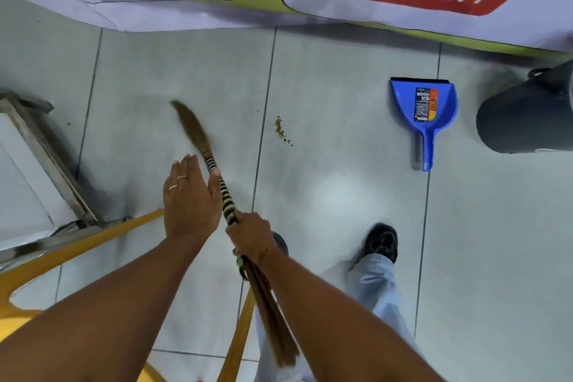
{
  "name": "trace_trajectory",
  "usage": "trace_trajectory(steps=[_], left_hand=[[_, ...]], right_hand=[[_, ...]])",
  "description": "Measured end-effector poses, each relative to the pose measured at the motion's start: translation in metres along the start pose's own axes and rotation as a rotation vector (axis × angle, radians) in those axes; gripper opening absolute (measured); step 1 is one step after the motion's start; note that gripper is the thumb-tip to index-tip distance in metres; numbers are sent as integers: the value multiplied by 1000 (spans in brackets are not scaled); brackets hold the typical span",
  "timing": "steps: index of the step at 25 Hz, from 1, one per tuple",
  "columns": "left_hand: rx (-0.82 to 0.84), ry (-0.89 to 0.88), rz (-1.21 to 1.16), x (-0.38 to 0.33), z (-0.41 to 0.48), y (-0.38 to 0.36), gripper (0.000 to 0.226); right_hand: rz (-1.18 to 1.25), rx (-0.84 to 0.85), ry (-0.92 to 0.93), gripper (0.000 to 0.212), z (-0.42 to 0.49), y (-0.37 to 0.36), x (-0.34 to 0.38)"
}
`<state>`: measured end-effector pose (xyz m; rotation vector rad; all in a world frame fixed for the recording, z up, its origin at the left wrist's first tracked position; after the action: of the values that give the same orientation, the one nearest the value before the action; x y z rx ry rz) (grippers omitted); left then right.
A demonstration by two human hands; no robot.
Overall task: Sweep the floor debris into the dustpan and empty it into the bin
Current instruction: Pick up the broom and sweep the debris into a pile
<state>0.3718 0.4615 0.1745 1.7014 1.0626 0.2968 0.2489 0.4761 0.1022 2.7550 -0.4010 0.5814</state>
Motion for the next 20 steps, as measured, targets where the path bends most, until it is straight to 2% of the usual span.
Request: trace_trajectory(steps=[2, 7, 10, 15, 17, 20], left_hand=[[-1, 9, 9, 9, 6, 2, 54], [-6, 2, 39, 32, 22, 3, 53], [2, 2, 56, 40, 30, 9, 53], [6, -28, 78, 31, 28, 25, 50], [-1, -74, 61, 1, 14, 45, 49], [12, -88, 60, -20, 19, 37, 50]], right_hand=[[-23, 19, -66, 33, 34, 10, 15], [231, -36, -125, 37, 102, 40, 49], [320, -79, -117, 32, 109, 45, 51], [438, -128, -183, 33, 39, 12, -1], [457, -165, -194, 33, -18, 21, -18], [531, -203, -166, 37, -64, 21, -36]])
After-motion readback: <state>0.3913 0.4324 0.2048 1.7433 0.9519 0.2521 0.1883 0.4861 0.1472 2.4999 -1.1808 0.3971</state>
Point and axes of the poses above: each hand's wrist, its own z-axis towards the middle knuckle, its own y-axis out of the back of the hand, x = y × z, the point moved 8 cm from there along z, towards the middle knuckle, and after that the axes turned 5 degrees about -z, right-handed, at the moved point
